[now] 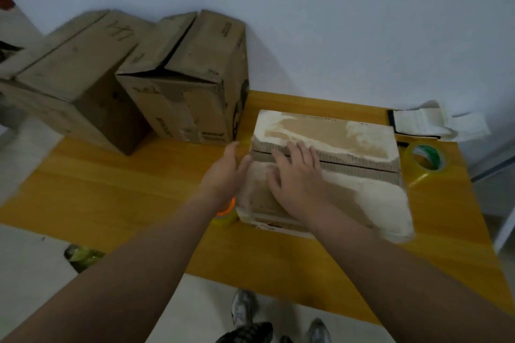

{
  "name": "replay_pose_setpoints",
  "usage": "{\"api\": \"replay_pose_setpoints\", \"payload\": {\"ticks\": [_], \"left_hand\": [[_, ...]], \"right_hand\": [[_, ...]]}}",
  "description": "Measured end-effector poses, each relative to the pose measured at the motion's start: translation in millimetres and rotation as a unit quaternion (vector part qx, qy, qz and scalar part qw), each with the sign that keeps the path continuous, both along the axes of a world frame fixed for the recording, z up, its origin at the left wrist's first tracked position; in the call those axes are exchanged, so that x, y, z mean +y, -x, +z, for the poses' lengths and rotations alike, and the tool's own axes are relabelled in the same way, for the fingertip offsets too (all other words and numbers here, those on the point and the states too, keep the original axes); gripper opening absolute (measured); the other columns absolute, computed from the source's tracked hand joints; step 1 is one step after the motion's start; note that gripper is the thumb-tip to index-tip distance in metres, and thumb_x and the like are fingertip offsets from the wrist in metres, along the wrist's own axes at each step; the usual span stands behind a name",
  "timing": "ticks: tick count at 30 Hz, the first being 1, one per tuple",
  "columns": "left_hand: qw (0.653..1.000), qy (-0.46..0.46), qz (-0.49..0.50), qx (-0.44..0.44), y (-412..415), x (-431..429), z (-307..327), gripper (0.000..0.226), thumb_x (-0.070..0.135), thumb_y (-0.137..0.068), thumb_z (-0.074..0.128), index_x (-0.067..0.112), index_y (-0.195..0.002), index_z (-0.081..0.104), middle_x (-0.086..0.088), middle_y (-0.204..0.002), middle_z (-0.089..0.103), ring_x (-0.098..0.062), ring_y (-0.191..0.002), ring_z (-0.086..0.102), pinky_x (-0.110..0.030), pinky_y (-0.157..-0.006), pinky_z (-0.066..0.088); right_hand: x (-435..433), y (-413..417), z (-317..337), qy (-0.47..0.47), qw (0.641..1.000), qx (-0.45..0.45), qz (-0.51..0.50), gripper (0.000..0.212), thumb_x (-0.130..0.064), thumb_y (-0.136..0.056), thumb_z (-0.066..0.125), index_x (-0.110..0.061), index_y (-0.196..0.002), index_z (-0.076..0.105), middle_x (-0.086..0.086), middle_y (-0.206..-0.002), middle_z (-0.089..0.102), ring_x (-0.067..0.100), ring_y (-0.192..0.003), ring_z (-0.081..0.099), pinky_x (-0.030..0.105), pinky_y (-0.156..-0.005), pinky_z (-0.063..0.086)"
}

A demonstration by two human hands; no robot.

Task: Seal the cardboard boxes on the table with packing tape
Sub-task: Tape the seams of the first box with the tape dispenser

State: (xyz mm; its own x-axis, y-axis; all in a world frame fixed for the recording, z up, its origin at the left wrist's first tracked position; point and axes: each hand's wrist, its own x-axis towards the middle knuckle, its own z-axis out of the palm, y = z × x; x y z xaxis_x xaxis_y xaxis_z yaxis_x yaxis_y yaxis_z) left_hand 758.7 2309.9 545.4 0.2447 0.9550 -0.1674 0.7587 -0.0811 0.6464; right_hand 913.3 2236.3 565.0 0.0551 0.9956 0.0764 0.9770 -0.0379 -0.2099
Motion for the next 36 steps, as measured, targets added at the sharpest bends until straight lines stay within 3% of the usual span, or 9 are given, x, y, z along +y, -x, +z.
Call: {"api": "replay_pose_setpoints", "payload": {"ticks": [6, 10, 15, 19, 23, 25, 28, 30, 36], "left_hand": [[0.974, 0.088, -0.031, 0.209, 62.6, 23.8, -35.6, 0.067, 0.042, -0.093, 0.053, 0.011, -0.145, 0.025, -0.016, -0.141, 0.039, -0.032, -0.124, 0.044, -0.041, -0.091, 0.042], [0.956, 0.193, -0.064, 0.212, 63.7, 27.7, -60.8, 0.070, 0.036, -0.091, 0.059, 0.008, -0.145, 0.024, -0.017, -0.141, 0.040, -0.032, -0.119, 0.049, -0.039, -0.085, 0.048], [0.962, 0.148, -0.062, 0.220, 68.9, 30.2, -73.0, 0.043, 0.011, -0.090, 0.054, 0.007, -0.130, 0.038, -0.018, -0.119, 0.054, -0.032, -0.102, 0.057, -0.039, -0.072, 0.049], [0.969, 0.064, -0.049, 0.233, 93.5, 33.8, -55.5, 0.041, 0.018, -0.089, 0.059, 0.009, -0.125, 0.042, -0.014, -0.113, 0.057, -0.030, -0.095, 0.059, -0.037, -0.070, 0.050], [0.989, -0.013, -0.001, 0.148, 112.3, 41.1, -16.8, 0.053, 0.025, -0.084, 0.065, 0.009, -0.129, 0.043, -0.012, -0.110, 0.060, -0.030, -0.094, 0.059, -0.033, -0.067, 0.045], [0.996, -0.054, 0.013, 0.069, 109.9, 40.6, 5.0, 0.050, 0.021, -0.080, 0.068, 0.012, -0.125, 0.048, -0.009, -0.109, 0.061, -0.029, -0.096, 0.058, -0.030, -0.068, 0.040], [0.994, -0.104, -0.021, -0.015, 91.4, 33.0, 35.9, 0.045, 0.020, -0.078, 0.069, 0.023, -0.119, 0.051, 0.007, -0.100, 0.055, -0.013, -0.087, 0.053, -0.026, -0.068, 0.039], [0.990, -0.123, -0.056, -0.039, 74.3, 27.8, 51.9, 0.041, 0.023, -0.078, 0.068, 0.030, -0.114, 0.050, 0.015, -0.097, 0.050, -0.005, -0.084, 0.050, -0.022, -0.064, 0.041], [0.970, -0.191, -0.137, -0.062, 24.5, 19.4, 82.8, 0.034, 0.023, -0.087, 0.059, 0.021, -0.121, 0.052, 0.005, -0.111, 0.051, -0.010, -0.095, 0.051, -0.023, -0.074, 0.041]], "right_hand": [[27.9, 33.9, -0.7, -0.012, 0.999, 0.042, -0.007, 0.047, -0.036, -0.096, 0.041, -0.018, -0.139, 0.043, 0.012, -0.144, 0.039, 0.028, -0.136, 0.027, 0.042, -0.116, 0.013], [31.5, 43.5, -4.8, -0.008, 0.996, 0.081, -0.026, 0.047, -0.033, -0.096, 0.044, -0.017, -0.140, 0.041, 0.011, -0.139, 0.042, 0.028, -0.129, 0.032, 0.040, -0.109, 0.025], [30.5, 47.7, -13.6, -0.018, 0.996, 0.082, -0.038, 0.044, -0.032, -0.098, 0.042, -0.016, -0.139, 0.044, 0.008, -0.140, 0.041, 0.024, -0.131, 0.030, 0.039, -0.111, 0.023], [31.2, 45.0, -16.5, -0.023, 0.994, 0.101, -0.041, 0.043, -0.034, -0.097, 0.042, -0.018, -0.137, 0.045, 0.006, -0.140, 0.042, 0.023, -0.132, 0.031, 0.037, -0.111, 0.022], [31.4, 46.0, -12.1, -0.046, 0.986, 0.141, -0.072, 0.042, -0.034, -0.101, 0.031, -0.025, -0.142, 0.038, -0.002, -0.140, 0.045, 0.013, -0.134, 0.029, 0.040, -0.117, 0.005], [31.0, 49.5, -2.2, -0.060, 0.963, 0.245, -0.096, 0.047, -0.043, -0.100, 0.031, -0.027, -0.144, 0.033, -0.004, -0.142, 0.043, 0.011, -0.133, 0.031, 0.045, -0.116, 0.013], [35.2, 58.7, 24.7, -0.044, 0.880, 0.466, -0.078, 0.072, -0.072, -0.084, 0.037, -0.031, -0.144, 0.032, -0.004, -0.141, 0.043, 0.012, -0.129, 0.041, 0.046, -0.106, 0.038], [41.2, 59.9, 41.9, -0.039, 0.849, 0.524, -0.065, 0.084, -0.078, -0.073, 0.048, -0.034, -0.143, 0.030, -0.005, -0.136, 0.048, 0.013, -0.123, 0.048, 0.042, -0.100, 0.046], [36.9, 15.2, 61.4, -0.074, 0.837, 0.539, -0.050, 0.097, -0.043, -0.072, 0.076, -0.037, -0.148, 0.014, -0.014, -0.126, 0.054, -0.004, -0.100, 0.060, 0.013, -0.075, 0.051]]}}
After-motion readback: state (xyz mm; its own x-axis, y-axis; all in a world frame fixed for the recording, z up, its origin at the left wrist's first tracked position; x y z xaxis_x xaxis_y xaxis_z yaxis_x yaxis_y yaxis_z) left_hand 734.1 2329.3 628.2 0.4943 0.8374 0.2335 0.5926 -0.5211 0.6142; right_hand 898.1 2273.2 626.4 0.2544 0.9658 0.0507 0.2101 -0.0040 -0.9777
